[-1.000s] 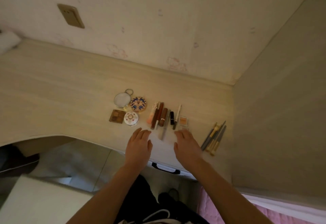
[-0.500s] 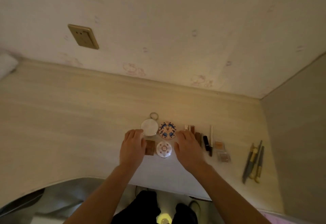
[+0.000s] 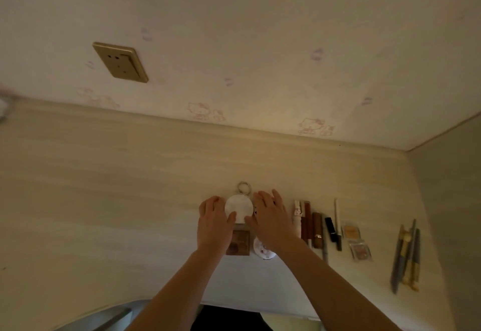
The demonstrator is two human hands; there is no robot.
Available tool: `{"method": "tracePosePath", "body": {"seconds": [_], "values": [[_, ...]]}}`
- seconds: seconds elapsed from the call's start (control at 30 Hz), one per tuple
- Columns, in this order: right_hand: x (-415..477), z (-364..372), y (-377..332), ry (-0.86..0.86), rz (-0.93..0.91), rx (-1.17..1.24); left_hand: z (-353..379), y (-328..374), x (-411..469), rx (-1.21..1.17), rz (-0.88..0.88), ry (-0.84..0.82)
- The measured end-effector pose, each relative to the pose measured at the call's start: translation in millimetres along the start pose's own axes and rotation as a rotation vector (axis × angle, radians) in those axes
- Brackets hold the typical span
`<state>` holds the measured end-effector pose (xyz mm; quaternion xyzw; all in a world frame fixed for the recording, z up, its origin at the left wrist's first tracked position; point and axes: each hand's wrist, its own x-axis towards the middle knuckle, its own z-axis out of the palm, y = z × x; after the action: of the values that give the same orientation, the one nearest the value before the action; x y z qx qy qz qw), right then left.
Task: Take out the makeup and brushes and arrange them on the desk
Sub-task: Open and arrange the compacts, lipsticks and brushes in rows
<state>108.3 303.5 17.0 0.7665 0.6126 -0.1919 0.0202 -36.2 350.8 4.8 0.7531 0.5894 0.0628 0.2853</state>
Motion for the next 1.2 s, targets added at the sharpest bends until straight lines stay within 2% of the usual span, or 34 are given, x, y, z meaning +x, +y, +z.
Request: {"method": "tracePosePath", "body": {"seconds": [0.2,0.43,0.57,0.7,0.9,1.2], "values": [[9.0,3.7,2.5,-0.079,-0.055,-0.076,10.0,-6.4,2.5,-0.01,-0.005,0.016],[8.6,-1.0,0.0,-0.019,-0.036,0.017,13.9,-1.4,1.4,-0.12,-0.046,0.082],[11.8,-4.4,-4.8,0.055,-0.066,0.103,7.9,7.1,-6.8,-0.434,-0.206,0.227],[15.9,-3.3,-9.7,0.116,0.023,0.376,-1.3,9.4,-5.6,-0.626,-0.312,0.247],[22.1,-17.0,-26.7,0.198,0.087,0.637,-29.4,6.4,3.3,-0.871,-0.305,0.247],[34.0,-39.9,-90.0,0.3,0.208,0.947,-86.9,-30.2,25.3,-1.247,-0.351,0.066]]}}
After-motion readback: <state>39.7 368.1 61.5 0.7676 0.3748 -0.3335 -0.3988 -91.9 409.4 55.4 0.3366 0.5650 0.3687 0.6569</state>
